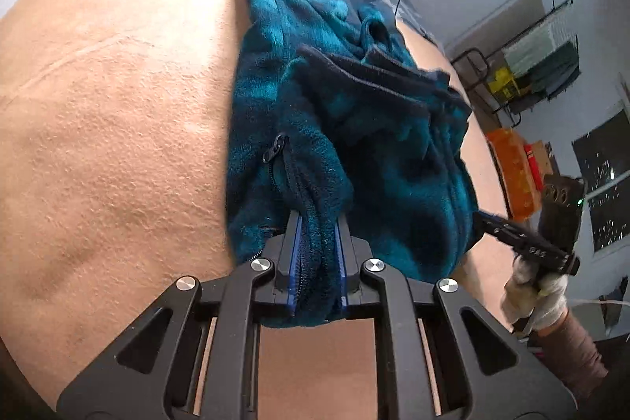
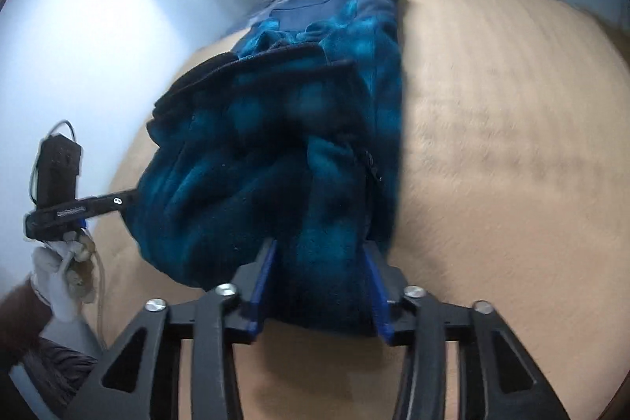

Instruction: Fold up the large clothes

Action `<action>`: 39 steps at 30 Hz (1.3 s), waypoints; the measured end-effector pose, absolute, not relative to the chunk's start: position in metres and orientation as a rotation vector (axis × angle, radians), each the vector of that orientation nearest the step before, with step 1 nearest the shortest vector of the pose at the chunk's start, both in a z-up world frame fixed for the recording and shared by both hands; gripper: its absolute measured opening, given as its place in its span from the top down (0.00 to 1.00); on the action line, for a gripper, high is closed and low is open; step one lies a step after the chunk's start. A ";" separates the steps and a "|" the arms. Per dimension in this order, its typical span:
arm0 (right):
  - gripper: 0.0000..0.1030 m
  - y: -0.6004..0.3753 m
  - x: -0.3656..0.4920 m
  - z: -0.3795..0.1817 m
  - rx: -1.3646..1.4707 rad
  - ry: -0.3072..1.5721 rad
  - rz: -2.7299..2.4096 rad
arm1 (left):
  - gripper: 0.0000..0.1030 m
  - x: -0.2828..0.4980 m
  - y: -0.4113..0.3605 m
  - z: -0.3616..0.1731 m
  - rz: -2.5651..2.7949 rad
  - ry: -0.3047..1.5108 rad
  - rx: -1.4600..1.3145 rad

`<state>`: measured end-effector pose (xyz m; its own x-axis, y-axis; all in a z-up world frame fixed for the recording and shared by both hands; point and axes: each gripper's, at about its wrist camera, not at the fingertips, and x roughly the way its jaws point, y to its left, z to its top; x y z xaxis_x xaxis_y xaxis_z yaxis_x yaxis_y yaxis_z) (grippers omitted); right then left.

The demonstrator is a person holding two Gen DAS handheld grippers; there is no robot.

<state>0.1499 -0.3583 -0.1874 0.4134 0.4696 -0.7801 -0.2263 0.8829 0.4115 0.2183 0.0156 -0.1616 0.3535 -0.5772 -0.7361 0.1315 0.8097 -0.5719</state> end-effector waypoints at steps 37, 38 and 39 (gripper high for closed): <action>0.76 -0.298 0.234 -0.192 0.023 0.979 0.283 | 0.75 0.313 -0.033 -0.188 -0.323 1.061 -0.270; 0.76 -0.299 0.231 -0.193 0.030 0.966 0.282 | 0.75 0.313 -0.033 -0.188 -0.326 1.061 -0.262; 0.76 -0.299 0.229 -0.192 0.019 0.968 0.280 | 0.75 0.313 -0.035 -0.186 -0.333 1.058 -0.240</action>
<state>0.2295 -0.2991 -0.1916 0.5339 0.2434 -0.8097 -0.2268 0.9638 0.1401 0.3129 -0.0348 -0.1859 0.4485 -0.3797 -0.8091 0.1518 0.9245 -0.3497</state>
